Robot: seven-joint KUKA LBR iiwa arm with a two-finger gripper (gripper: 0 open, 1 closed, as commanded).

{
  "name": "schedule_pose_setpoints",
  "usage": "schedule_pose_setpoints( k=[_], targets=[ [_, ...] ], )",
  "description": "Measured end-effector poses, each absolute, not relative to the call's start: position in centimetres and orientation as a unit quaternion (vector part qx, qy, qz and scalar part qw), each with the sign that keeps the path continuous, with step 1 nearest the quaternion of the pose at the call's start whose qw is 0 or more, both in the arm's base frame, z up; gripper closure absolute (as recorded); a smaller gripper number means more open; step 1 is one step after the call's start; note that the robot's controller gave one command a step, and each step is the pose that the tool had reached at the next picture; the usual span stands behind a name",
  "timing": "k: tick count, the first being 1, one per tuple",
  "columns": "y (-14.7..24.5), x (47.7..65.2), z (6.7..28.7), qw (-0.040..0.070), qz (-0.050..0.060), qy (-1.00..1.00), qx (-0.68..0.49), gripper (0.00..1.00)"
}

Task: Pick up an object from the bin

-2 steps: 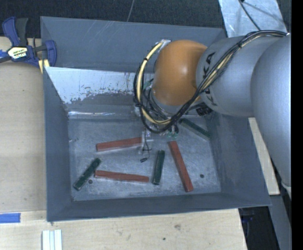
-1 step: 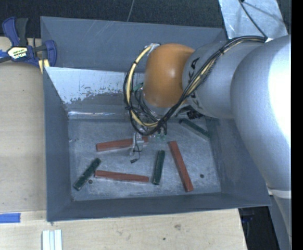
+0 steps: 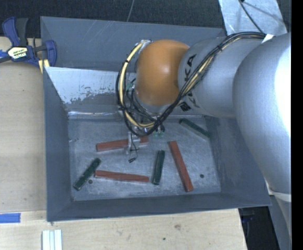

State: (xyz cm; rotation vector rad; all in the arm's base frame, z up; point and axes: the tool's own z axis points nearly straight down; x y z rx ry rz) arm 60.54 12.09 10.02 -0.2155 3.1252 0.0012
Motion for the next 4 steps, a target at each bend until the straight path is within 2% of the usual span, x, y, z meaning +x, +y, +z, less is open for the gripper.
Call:
schedule_pose_setpoints(
  k=[1, 2, 4],
  targets=[
    [13.5, 59.47, 6.95, 0.0, 0.0, 0.996, -0.089, 0.0],
    [14.28, 60.01, 7.14, 0.004, 0.001, 0.999, -0.032, 1.0],
    [14.36, 60.05, 7.23, 0.004, 0.001, 1.0, -0.028, 1.0]
  ],
)
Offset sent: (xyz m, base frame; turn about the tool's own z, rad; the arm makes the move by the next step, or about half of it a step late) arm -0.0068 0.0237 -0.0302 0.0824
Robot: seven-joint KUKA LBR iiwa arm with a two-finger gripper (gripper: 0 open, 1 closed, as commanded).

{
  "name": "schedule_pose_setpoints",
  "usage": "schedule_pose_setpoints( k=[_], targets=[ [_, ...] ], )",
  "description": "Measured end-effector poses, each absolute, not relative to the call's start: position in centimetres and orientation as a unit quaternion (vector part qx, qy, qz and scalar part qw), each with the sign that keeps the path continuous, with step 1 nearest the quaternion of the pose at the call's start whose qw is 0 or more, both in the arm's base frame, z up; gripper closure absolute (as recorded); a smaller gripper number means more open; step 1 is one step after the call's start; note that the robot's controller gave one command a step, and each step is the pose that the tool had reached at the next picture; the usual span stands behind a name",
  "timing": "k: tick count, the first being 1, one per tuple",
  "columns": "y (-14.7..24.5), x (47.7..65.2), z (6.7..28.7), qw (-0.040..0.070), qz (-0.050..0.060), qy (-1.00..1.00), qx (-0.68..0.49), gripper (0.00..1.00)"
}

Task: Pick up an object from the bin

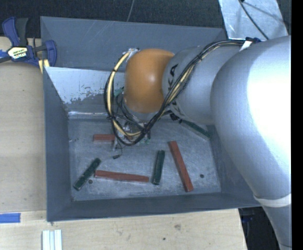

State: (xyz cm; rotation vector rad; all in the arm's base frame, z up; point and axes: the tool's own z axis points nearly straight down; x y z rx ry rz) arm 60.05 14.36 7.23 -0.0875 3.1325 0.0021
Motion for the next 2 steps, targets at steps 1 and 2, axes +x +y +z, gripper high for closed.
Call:
schedule_pose_setpoints(
  k=[1, 2],
  targets=[
    [14.3, 59.9, 7.8, 0.001, 0.0, 1.0, -0.028, 1.0],
    [14.3, 59.9, 9.2, 0.001, 0.0, 1.0, -0.028, 1.0]
  ],
)
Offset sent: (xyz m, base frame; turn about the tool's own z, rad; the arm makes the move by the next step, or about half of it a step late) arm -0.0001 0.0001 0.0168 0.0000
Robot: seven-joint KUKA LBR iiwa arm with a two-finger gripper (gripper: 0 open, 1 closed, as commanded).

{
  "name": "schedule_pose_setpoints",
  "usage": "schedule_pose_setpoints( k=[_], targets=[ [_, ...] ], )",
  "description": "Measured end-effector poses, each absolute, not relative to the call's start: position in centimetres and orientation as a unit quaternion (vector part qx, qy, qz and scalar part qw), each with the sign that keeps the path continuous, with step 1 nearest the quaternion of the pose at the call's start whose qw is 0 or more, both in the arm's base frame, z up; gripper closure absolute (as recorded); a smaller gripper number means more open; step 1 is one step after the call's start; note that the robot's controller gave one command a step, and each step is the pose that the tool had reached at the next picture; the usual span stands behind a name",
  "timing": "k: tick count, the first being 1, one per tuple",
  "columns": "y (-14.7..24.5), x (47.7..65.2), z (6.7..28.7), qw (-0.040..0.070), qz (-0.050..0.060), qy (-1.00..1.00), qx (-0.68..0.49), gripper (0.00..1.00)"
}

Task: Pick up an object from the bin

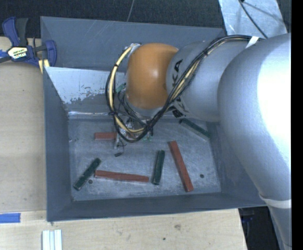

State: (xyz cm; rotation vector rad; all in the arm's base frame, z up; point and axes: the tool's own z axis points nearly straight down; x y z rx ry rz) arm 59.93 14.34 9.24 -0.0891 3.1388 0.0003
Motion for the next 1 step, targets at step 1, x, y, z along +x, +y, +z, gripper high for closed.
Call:
schedule_pose_setpoints(
  k=[1],
  targets=[
    [14.37, 60.08, 10.1, 0.003, 0.001, 1.0, -0.028, 1.0]
  ],
)
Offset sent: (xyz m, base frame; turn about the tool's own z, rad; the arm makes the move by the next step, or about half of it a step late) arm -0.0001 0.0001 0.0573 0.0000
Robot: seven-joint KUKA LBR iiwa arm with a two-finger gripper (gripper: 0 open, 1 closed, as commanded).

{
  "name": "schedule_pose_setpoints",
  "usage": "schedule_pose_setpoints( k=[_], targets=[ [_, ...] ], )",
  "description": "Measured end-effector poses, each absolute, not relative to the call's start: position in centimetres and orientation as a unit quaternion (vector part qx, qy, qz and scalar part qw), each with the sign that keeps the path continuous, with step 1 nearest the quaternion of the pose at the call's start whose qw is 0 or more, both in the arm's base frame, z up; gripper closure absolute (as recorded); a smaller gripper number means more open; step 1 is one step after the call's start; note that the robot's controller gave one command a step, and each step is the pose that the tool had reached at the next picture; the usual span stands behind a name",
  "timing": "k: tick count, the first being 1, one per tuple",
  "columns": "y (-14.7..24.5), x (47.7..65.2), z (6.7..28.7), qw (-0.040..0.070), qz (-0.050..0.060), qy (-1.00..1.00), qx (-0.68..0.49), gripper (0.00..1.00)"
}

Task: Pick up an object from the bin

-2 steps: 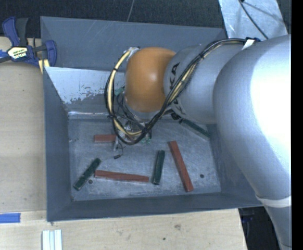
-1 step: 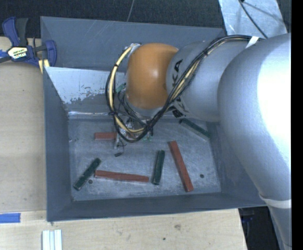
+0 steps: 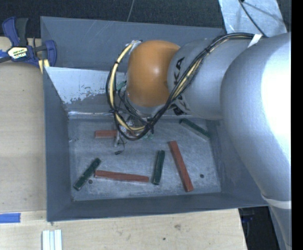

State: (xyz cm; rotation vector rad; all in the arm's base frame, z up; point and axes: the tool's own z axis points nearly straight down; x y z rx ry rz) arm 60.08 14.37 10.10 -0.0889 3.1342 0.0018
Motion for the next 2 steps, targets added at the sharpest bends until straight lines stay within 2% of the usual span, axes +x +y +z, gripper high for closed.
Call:
schedule_pose_setpoints(
  k=[2],
  targets=[
    [14.3, 60.0, 11.8, 0.001, 0.0, 1.0, -0.028, 1.0]
  ],
)
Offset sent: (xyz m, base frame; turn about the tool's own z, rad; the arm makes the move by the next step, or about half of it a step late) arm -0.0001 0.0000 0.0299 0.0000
